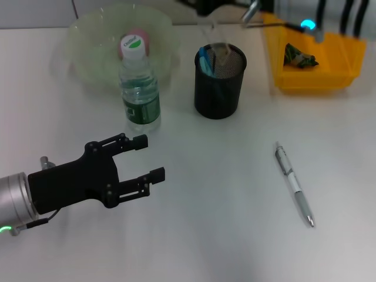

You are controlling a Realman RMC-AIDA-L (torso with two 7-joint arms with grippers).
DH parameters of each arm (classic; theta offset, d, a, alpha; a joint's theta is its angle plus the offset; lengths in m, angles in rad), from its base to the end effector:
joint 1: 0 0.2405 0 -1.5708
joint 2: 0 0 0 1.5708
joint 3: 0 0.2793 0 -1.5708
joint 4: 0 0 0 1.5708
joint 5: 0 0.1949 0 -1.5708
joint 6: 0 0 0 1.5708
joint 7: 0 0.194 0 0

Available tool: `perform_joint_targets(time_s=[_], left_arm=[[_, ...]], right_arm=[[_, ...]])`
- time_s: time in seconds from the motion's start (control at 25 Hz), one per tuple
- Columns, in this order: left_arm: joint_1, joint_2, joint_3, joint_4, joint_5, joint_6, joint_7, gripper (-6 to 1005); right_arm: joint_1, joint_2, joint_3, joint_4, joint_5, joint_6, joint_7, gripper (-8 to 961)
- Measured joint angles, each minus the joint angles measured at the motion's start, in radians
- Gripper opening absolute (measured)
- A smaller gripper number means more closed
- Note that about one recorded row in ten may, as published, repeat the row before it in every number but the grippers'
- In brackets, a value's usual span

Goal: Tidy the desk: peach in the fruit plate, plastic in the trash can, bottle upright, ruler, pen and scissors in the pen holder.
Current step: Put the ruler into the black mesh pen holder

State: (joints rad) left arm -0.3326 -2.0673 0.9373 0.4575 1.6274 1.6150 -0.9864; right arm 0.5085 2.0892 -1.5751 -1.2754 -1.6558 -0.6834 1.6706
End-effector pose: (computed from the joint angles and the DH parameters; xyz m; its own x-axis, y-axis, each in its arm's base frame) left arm -0.2677 0.2754 -0.0739 0.7281 0.1933 0.6576 0.3849 -0.9092 -0.1590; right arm 0.0832 0.4205 -0.0599 0.8851 0.0919 -0.4562 -0.2091 -0.7973 -0.5663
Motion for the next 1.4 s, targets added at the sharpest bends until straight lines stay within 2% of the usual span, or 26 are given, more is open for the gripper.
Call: perform_joint_targets(time_s=[0.04,0.2,0.4,1.24,1.4], left_arm=[[0.000,0.000,0.000,0.000,0.000,0.000,0.000,753],[0.005,0.001,-0.001,0.000,0.000,0.000,0.000,753],[0.006,0.001,-0.002,0.000,0.000,-0.002,0.000,752],[0.004,0.003,-0.012,0.000,0.000,-0.006,-0.010,753],[0.002,0.003,-0.012,0.000,0.000,-0.006,-0.011,753]], right_arm=[[0.000,0.000,0.000,0.000,0.000,0.000,0.000,382],[0.002,0.001,-0.059,0.086,0.182,0.077,-0.178,383],[0.004,0.001,-0.056,0.134,0.299,0.097,-0.269,383],[-0.033,-0.005,-0.038,0.193,0.326,0.099,-0.287,382],[-0.033,-0.005,-0.034,0.206,0.327,0.099,-0.310,424]])
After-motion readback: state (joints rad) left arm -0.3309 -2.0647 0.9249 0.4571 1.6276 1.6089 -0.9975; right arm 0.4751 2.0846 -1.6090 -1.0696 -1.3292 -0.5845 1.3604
